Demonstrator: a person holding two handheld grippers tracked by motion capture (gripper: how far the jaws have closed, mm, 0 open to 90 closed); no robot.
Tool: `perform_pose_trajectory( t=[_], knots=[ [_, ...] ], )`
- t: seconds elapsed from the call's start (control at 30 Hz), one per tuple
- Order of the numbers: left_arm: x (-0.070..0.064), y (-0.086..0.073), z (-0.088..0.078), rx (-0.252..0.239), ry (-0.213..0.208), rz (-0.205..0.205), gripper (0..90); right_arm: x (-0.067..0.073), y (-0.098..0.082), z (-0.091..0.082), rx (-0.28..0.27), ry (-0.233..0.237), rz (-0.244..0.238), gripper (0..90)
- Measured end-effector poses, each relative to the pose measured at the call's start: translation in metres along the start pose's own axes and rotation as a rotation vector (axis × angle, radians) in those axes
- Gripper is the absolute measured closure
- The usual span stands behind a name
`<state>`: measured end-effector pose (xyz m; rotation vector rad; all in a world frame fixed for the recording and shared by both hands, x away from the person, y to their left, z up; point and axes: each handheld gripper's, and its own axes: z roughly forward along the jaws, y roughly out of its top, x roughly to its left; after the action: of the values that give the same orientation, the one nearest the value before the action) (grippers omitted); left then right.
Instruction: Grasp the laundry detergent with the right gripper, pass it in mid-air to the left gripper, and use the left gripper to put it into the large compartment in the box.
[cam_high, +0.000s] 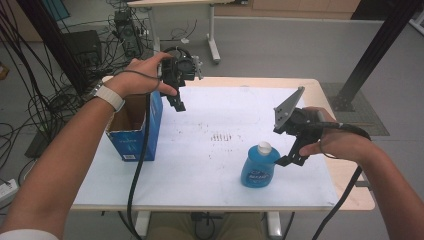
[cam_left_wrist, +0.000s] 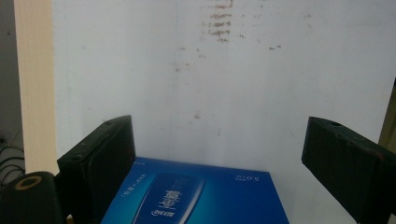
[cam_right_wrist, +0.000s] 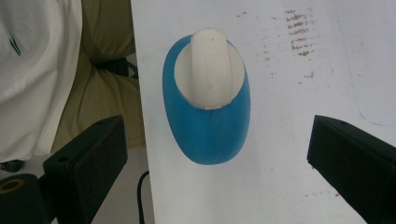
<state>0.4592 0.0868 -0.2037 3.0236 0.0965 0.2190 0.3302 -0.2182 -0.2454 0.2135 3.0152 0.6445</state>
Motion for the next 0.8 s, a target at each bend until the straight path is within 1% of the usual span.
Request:
perform_pose_trajectory(
  t=[0.1, 0.33, 0.43, 0.67, 0.8],
  knots=[
    [0.001, 0.000, 0.002, 0.007, -0.004, -0.002, 10.1, -0.001, -0.003, 0.003, -0.005, 0.005, -0.003, 5.2],
    [0.002, -0.006, 0.004, 0.007, 0.003, -0.024, 10.1, -0.004, -0.012, 0.010, -0.036, 0.015, -0.003, 5.3],
    [0.002, -0.007, 0.005, 0.009, 0.001, -0.024, 10.1, -0.005, -0.013, 0.011, -0.039, 0.017, -0.006, 5.3],
    [0.001, -0.008, 0.007, 0.014, 0.000, -0.025, 10.1, -0.004, -0.016, 0.016, -0.063, 0.022, -0.016, 5.5],
    [0.001, -0.008, 0.008, 0.014, 0.001, -0.023, 10.1, -0.004, -0.019, 0.018, -0.075, 0.024, -0.012, 5.4]
  ],
)
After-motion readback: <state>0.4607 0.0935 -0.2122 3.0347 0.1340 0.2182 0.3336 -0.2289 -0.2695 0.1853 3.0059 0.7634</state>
